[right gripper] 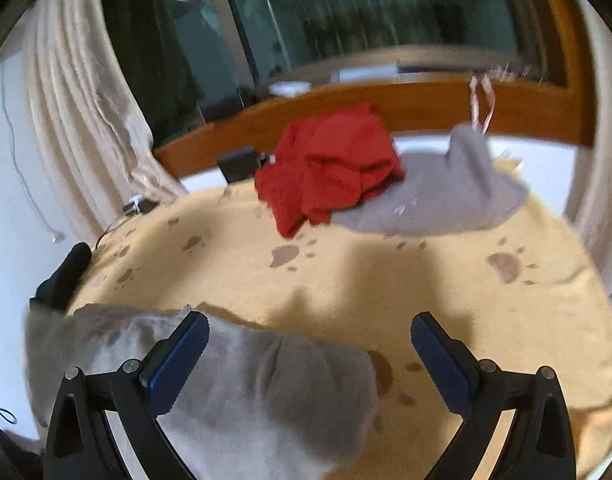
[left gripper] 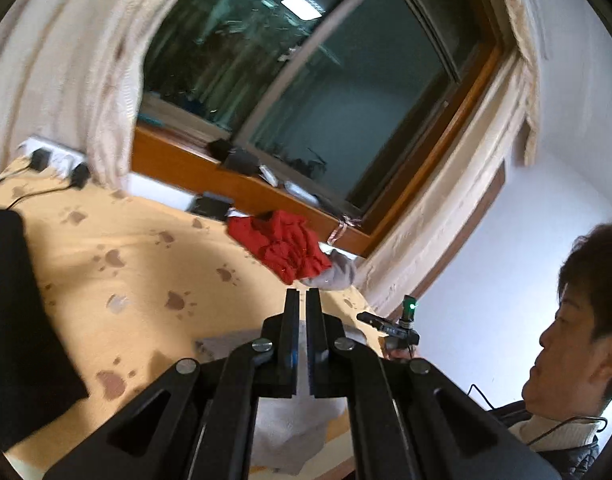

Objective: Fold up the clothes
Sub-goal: 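Grasp the sweatshirt edge with the right gripper beside the left gripper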

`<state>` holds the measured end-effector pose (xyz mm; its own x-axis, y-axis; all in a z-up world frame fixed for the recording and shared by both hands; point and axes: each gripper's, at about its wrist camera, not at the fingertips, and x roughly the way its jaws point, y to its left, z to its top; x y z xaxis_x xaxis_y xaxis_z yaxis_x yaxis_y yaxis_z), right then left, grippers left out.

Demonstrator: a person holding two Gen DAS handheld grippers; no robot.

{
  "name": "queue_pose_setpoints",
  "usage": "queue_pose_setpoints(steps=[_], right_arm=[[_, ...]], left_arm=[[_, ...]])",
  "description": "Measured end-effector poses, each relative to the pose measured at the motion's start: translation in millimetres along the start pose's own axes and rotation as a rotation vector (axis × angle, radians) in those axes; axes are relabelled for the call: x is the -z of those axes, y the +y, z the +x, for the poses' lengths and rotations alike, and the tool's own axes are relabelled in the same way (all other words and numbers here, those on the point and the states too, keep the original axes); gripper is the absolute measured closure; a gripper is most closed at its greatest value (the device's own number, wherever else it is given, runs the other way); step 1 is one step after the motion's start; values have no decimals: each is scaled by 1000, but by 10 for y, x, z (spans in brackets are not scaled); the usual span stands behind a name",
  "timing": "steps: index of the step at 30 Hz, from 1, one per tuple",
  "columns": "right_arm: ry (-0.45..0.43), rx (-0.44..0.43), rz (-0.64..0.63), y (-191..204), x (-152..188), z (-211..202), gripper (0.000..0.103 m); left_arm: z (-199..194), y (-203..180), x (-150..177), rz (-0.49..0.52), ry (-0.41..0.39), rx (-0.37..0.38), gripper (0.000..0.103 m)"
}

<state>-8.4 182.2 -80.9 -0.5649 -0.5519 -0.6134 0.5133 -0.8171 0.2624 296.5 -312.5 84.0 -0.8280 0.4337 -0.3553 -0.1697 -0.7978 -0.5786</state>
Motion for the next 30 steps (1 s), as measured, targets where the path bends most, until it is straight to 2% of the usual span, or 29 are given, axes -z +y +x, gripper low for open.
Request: queue_pose_setpoints(steps=[3, 6, 7, 9, 11, 12, 15, 18, 24, 27, 28, 30], right_arm=[[51, 18, 76, -138, -41, 178, 0], [49, 10, 102, -103, -26, 186, 0], [44, -1, 97, -58, -20, 174, 0], [43, -16, 65, 74, -15, 163, 0], [55, -24, 16, 227, -14, 170, 0], [61, -24, -1, 280, -8, 176, 0], [77, -18, -33, 404, 30, 203, 0], [79, -21, -24, 416, 74, 221, 0], [75, -9, 11, 333, 124, 232, 0], [69, 4, 15, 304, 150, 226, 0], [69, 7, 14, 293, 160, 227, 0], [75, 16, 12, 270, 186, 254, 0]], left_arm=[[-73, 144, 84, -41, -2, -21, 99], [-20, 271, 146, -69, 24, -31, 98], [49, 305, 159, -74, 43, -30, 94], [221, 369, 190, -79, 86, -18, 76], [421, 435, 226, -87, 128, -1, 17], [530, 472, 240, -100, 140, 12, 11], [824, 546, 267, -131, 210, 35, 10], [1111, 623, 305, -128, 292, 18, 10], [1798, 828, 568, -258, 597, 80, 10], [1951, 832, 680, -285, 672, 83, 12], [1956, 835, 692, -296, 675, 88, 17], [1958, 852, 711, -336, 674, 103, 36]])
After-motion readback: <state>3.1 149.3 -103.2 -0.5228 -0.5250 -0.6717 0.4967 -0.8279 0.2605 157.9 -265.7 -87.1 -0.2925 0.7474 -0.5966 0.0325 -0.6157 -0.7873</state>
